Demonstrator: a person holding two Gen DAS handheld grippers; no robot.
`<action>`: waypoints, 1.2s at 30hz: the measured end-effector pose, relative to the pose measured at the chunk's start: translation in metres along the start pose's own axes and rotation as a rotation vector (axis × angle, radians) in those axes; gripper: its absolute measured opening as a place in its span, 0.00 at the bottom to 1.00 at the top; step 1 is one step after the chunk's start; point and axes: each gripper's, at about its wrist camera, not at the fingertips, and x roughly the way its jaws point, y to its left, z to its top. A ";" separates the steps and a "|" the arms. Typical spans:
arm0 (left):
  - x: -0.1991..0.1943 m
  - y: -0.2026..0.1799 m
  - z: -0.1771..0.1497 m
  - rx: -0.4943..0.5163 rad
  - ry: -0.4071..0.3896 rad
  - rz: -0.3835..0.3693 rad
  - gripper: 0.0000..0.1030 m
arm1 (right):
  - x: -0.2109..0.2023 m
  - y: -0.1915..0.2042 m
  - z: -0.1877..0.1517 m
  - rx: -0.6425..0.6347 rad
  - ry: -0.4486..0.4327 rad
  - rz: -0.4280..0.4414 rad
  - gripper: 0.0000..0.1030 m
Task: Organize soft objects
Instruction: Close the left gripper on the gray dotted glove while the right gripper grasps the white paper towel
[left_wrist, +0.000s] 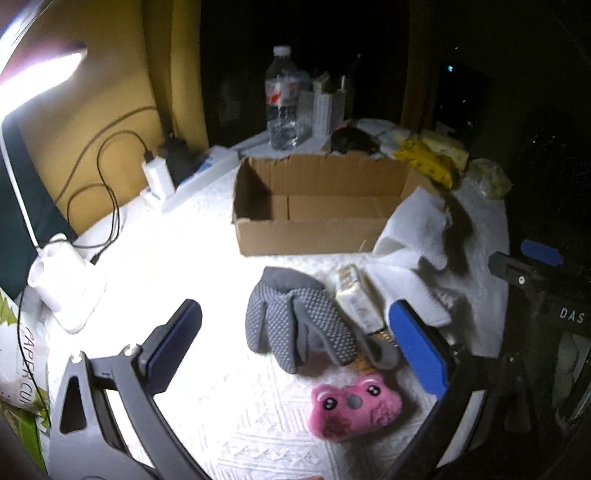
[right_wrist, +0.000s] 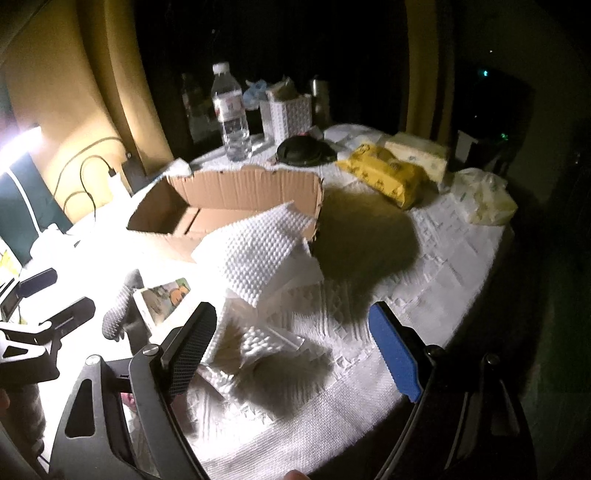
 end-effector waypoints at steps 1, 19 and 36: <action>0.004 0.001 -0.001 -0.002 0.008 0.002 0.99 | 0.004 -0.001 -0.001 0.001 0.005 0.002 0.85; 0.064 0.026 -0.002 -0.078 0.116 -0.016 0.90 | 0.071 -0.003 0.023 0.059 0.038 0.169 0.82; 0.049 0.013 -0.004 -0.026 0.070 -0.125 0.21 | 0.097 0.011 0.019 0.081 0.074 0.266 0.08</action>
